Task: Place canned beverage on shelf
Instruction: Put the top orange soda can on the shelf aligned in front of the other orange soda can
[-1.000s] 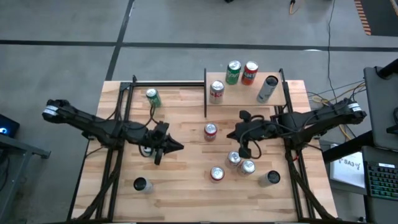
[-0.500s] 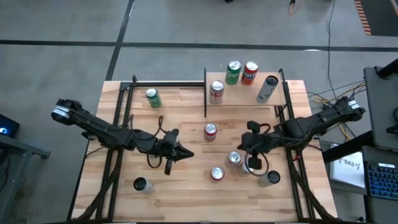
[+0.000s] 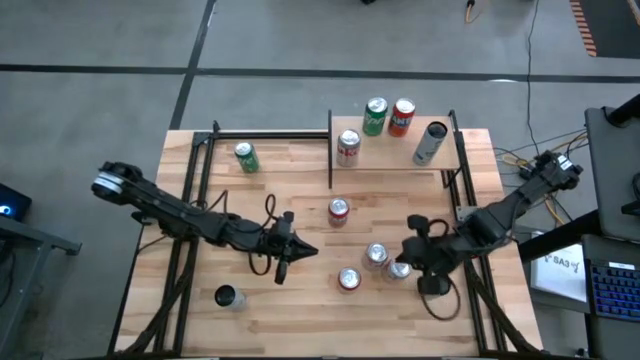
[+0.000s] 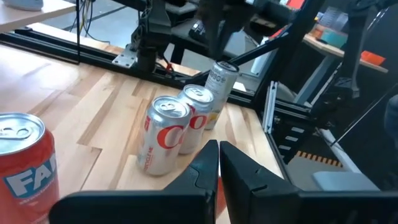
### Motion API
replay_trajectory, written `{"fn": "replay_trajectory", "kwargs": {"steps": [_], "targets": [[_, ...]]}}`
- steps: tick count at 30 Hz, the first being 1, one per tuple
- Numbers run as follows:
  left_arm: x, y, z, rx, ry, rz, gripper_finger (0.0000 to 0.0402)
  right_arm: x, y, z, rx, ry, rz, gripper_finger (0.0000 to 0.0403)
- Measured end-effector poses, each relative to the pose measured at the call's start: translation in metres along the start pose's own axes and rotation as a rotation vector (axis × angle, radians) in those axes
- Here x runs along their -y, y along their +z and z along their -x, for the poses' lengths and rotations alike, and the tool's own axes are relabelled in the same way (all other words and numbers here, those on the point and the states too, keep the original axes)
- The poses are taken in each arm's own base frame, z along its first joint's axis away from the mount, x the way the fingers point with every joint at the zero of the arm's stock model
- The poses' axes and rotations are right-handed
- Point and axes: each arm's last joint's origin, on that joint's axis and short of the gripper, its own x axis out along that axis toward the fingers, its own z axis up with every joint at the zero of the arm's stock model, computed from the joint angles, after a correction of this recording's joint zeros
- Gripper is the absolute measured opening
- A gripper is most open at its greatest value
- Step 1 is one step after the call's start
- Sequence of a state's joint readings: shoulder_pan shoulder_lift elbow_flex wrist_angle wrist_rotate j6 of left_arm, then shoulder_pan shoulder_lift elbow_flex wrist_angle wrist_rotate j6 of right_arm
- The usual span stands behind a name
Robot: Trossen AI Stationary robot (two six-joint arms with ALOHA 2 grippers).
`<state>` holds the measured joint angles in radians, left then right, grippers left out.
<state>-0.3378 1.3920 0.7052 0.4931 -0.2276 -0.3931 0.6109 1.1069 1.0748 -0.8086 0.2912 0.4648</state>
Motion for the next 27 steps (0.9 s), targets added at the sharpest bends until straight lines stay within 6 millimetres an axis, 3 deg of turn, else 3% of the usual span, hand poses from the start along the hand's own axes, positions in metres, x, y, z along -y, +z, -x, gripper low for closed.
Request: {"fn": "replay_trajectory", "kwargs": {"steps": [9, 14, 20, 27], "targets": [[-0.001, -0.001, -0.002, 0.008, 0.015, -0.041, 0.0004, -0.022, 0.0, 0.01, 0.186, -0.06, 0.082, 0.0009], [-0.006, -0.008, -0.008, 0.016, 0.134, -0.101, 0.0038, -0.025, 0.004, 0.012, 0.235, -0.061, 0.101, 0.0009], [-0.014, -0.022, -0.02, 0.04, 0.319, -0.195, 0.012, -0.026, 0.007, 0.012, 0.277, -0.084, 0.151, 0.0009], [-0.027, -0.033, -0.03, 0.057, 0.539, -0.213, 0.0265, -0.027, 0.01, 0.011, 0.303, -0.105, 0.173, 0.0009]]}}
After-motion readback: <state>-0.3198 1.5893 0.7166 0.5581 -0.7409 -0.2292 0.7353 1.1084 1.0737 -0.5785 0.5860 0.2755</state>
